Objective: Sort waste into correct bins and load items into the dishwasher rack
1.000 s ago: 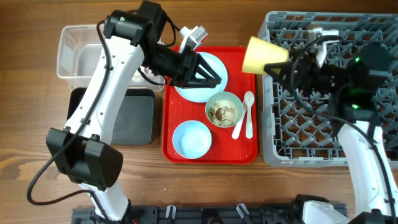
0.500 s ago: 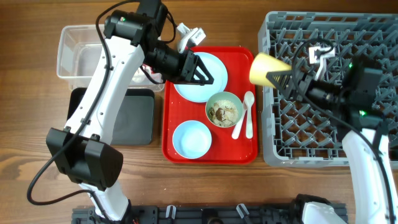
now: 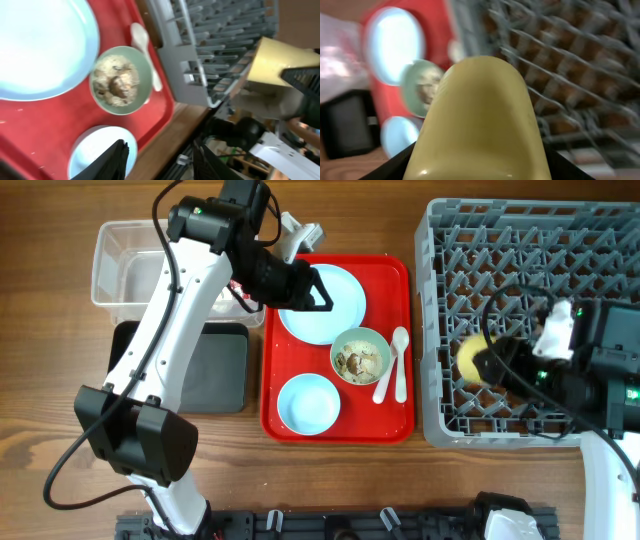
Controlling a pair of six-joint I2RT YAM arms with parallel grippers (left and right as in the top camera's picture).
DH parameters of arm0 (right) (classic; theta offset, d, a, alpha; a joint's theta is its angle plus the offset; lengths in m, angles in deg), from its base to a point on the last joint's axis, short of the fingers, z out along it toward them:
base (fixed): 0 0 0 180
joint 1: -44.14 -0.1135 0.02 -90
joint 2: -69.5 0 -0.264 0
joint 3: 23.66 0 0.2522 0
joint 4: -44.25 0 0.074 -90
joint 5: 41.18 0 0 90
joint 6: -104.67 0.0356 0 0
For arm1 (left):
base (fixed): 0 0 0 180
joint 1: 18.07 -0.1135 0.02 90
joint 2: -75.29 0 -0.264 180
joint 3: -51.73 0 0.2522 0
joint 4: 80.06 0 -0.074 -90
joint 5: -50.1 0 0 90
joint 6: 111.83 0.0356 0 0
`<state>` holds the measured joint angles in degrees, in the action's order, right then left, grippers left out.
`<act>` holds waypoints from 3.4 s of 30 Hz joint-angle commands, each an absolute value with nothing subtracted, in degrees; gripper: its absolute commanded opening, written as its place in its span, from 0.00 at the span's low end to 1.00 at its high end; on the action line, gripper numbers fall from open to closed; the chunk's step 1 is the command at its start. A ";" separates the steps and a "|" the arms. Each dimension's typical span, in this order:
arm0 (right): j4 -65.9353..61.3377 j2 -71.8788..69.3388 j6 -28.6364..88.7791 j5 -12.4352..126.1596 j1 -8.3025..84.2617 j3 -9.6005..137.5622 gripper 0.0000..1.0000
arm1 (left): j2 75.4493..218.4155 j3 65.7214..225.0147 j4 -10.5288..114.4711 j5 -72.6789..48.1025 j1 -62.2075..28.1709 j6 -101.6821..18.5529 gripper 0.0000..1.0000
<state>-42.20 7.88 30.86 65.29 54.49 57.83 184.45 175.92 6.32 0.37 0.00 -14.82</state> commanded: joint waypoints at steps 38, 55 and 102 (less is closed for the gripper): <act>-46.46 -10.50 40.32 49.35 44.85 53.00 0.46 | 183.40 176.19 6.50 -7.50 0.15 -14.78 0.49; -45.26 -12.14 37.94 51.45 44.85 55.12 0.76 | 183.40 176.19 6.50 -7.48 0.15 -14.78 0.50; -36.14 -14.33 51.03 47.12 22.52 71.86 0.66 | 176.97 176.19 11.26 -29.29 -0.66 -36.00 0.49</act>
